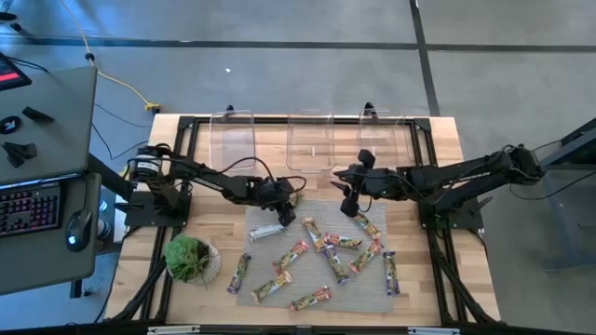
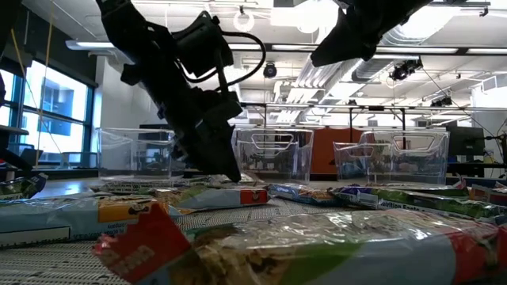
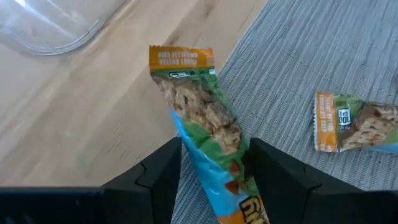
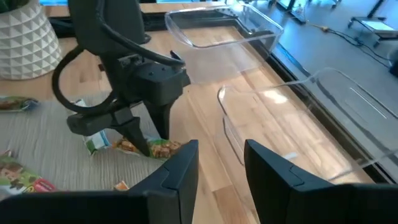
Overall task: Pick and place Granola Bars by type
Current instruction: Put the yellow granola bar into the left transparent bin
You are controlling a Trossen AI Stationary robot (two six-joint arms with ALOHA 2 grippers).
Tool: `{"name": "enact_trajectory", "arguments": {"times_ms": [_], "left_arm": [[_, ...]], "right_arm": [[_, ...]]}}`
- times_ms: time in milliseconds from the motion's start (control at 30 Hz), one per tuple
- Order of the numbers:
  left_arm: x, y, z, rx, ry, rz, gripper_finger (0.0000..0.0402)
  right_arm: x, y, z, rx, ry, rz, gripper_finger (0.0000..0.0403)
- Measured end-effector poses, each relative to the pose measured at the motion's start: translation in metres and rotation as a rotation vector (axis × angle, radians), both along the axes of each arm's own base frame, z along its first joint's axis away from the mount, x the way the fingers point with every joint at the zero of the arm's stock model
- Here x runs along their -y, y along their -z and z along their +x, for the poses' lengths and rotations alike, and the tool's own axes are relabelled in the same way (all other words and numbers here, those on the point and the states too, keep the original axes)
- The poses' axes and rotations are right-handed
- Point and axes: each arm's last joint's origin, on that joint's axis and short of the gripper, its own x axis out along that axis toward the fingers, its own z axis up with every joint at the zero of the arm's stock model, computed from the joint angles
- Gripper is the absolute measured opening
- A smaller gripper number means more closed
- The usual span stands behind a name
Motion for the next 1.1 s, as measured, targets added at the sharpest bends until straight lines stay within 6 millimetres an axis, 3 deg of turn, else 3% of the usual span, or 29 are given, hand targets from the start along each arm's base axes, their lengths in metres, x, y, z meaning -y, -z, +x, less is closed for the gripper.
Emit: {"name": "enact_trajectory", "arguments": {"times_ms": [367, 700, 1100], "left_arm": [[0.001, 0.002, 0.001, 0.001, 0.047, -0.011, 0.0182], [0.004, 0.001, 0.004, 0.038, 0.11, -0.079, 0.0178], [0.004, -0.001, 0.005, 0.058, 0.107, -0.08, 0.0052]], "right_arm": [[-0.006, 0.01, -0.008, -0.066, 0.097, 0.102, 0.0114], [-0.02, 0.012, -0.013, -0.055, 0.146, 0.08, 0.0114], [-0.027, 0.011, -0.014, -0.047, 0.143, 0.06, 0.0114]]}}
